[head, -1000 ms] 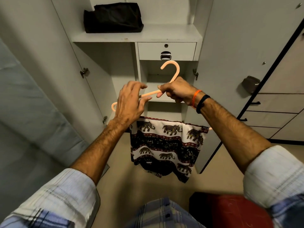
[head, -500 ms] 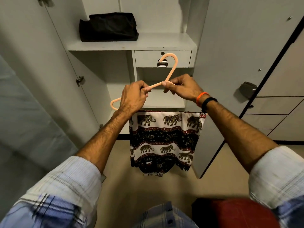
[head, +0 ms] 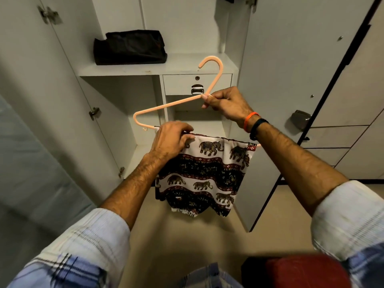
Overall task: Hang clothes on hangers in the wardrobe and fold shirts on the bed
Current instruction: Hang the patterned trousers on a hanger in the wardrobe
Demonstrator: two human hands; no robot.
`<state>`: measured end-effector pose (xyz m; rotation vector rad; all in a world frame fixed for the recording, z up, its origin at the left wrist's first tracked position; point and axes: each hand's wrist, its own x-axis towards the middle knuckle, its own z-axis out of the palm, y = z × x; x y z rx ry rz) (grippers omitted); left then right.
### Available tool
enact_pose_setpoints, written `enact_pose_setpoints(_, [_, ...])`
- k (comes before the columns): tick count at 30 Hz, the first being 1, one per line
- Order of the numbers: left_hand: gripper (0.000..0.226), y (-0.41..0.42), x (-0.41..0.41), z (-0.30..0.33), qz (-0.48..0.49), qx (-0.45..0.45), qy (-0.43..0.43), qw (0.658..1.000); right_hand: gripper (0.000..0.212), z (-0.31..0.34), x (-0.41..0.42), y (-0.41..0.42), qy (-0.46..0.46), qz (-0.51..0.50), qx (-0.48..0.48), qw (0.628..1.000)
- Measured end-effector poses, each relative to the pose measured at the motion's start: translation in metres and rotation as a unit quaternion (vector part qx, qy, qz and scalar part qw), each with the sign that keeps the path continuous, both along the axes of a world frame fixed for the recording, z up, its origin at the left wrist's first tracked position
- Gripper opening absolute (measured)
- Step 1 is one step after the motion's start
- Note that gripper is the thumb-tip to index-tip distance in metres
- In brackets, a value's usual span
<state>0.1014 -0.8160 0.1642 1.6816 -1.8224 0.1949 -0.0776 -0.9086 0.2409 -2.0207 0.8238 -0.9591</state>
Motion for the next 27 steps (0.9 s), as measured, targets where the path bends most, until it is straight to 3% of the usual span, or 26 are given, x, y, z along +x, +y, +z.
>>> enact_pose_setpoints(9, [0.029,0.006,-0.014,0.004,0.003,0.051,0.022,0.998,0.026,-0.006,-0.008,0.001,0.004,-0.018,-0.006,1.000])
enact_pose_setpoints(15, [0.009,0.014,-0.024,-0.011,-0.007,-0.068,0.022,0.997,0.028,-0.007,-0.014,0.001,0.013,-0.074,-0.039,0.996])
enact_pose_setpoints(20, [0.019,0.027,-0.030,-0.023,-0.050,-0.134,0.002,0.990,0.026,-0.010,-0.018,-0.001,0.010,-0.121,-0.078,0.990])
enact_pose_setpoints(27, [0.009,0.024,-0.029,-0.020,-0.038,-0.040,-0.044,0.998,0.024,-0.015,-0.011,0.010,0.032,-0.089,-0.080,0.992])
